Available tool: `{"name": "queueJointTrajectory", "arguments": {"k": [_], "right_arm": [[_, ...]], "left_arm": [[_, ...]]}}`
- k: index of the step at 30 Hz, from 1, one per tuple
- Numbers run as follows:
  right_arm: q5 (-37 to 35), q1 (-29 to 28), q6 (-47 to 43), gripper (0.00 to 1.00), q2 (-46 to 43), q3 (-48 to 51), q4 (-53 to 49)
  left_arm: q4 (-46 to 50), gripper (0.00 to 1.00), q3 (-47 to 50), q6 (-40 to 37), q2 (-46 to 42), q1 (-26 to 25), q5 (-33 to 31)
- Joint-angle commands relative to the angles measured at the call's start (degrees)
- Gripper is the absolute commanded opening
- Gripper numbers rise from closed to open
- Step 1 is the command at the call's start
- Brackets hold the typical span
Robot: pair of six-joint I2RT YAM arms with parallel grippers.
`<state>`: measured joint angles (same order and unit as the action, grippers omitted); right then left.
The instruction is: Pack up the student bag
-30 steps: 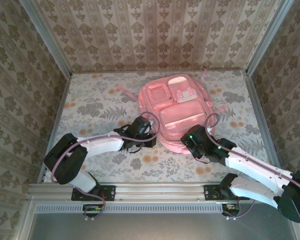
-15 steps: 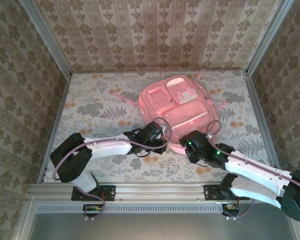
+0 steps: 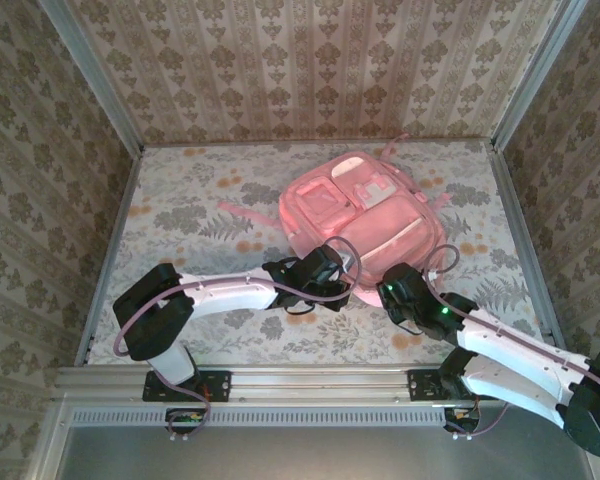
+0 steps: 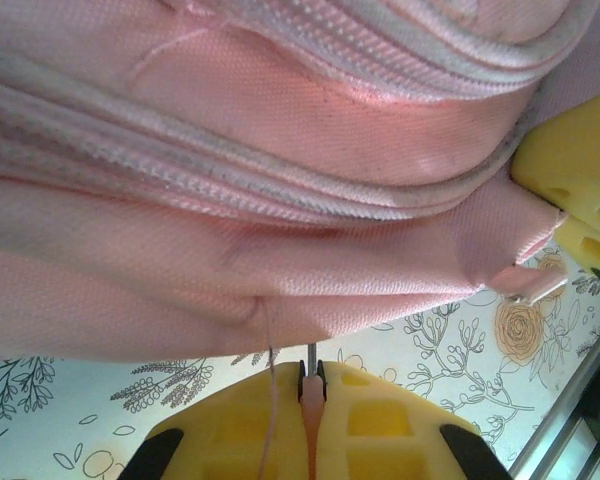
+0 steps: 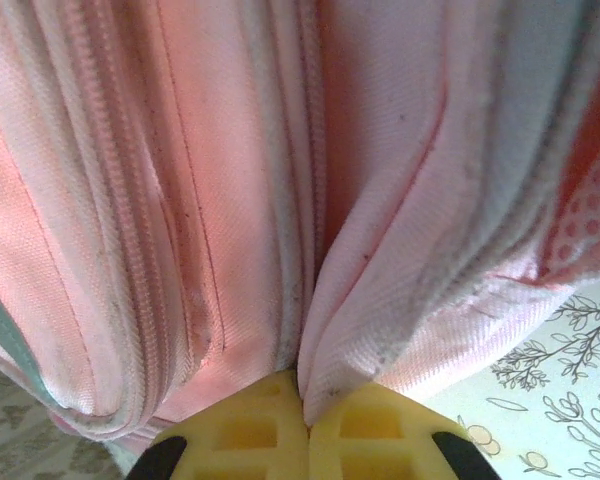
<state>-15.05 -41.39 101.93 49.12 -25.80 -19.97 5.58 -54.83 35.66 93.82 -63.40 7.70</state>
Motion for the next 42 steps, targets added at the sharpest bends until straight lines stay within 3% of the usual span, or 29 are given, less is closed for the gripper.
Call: {"name": "queueJointTrajectory", "arguments": {"k": [1,20,31,42], "right_arm": [[-4.49,1.65,-1.18,0.0,-3.53,2.54,-0.51],[-3.44,4.45,-2.96,0.0,-7.52,4.17,-1.96],[-2.87,5.18,-3.85,0.0,-8.17,4.83,-2.02],[-2.53,5.32,-4.69,0.0,-7.91,4.7,-2.74]], "left_arm": [[2.88,0.0,-2.67,-1.91,-1.71,0.58,-1.16],[4.91,0.0,3.16,-0.96,-7.32,8.42,-2.49],[4.04,0.0,5.66,0.9,-7.05,15.43,-1.33],[4.99,0.0,4.58,-0.37,-6.6,18.39,-2.29]]}}
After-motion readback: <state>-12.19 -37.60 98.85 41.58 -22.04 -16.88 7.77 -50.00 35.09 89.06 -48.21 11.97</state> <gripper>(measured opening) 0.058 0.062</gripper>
